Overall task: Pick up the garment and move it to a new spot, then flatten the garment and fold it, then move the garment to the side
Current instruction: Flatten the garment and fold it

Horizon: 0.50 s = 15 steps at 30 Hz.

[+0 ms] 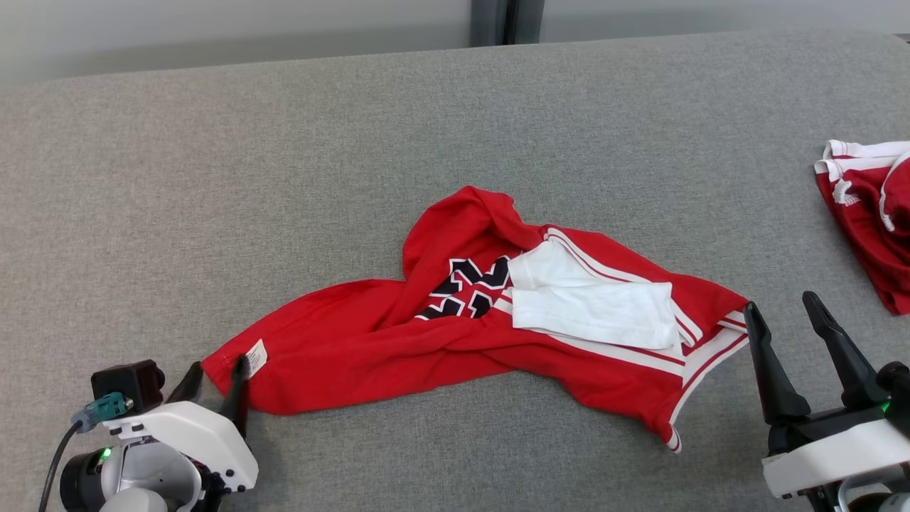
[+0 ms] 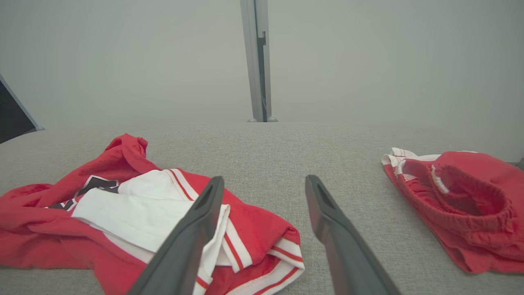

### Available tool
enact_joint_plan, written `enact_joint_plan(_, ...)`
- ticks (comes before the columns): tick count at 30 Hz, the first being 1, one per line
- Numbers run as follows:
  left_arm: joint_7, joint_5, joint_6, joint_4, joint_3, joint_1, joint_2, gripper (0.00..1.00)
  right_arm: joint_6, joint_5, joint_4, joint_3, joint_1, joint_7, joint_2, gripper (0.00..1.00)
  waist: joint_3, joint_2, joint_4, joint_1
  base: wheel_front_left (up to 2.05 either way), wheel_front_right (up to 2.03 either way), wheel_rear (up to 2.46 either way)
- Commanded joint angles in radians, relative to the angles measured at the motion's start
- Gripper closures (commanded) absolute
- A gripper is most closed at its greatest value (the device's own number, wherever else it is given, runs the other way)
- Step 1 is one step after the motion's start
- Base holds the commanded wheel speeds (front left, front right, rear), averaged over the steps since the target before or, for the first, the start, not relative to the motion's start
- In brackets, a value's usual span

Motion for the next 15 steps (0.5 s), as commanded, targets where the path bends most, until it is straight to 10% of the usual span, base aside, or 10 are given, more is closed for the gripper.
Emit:
enact_joint_plan(1,-0.011,-0.003,-0.01,0.016,0.001,-0.022,0.004,1.0,0.0,0.007,0.007,-0.002,-0.007,-0.01,-0.005,0.0,0.003,0.0,-0.004,0.0,0.0,0.0,0.0)
enact_joint_plan(15,-0.089,0.026,-0.005,0.008,-0.014,-0.065,-0.002,1.0,0.0,0.046,0.045,0.11,-0.003,0.023,-0.027,0.0,0.027,0.0,0.023,0.0,0.0,0.0,0.0)
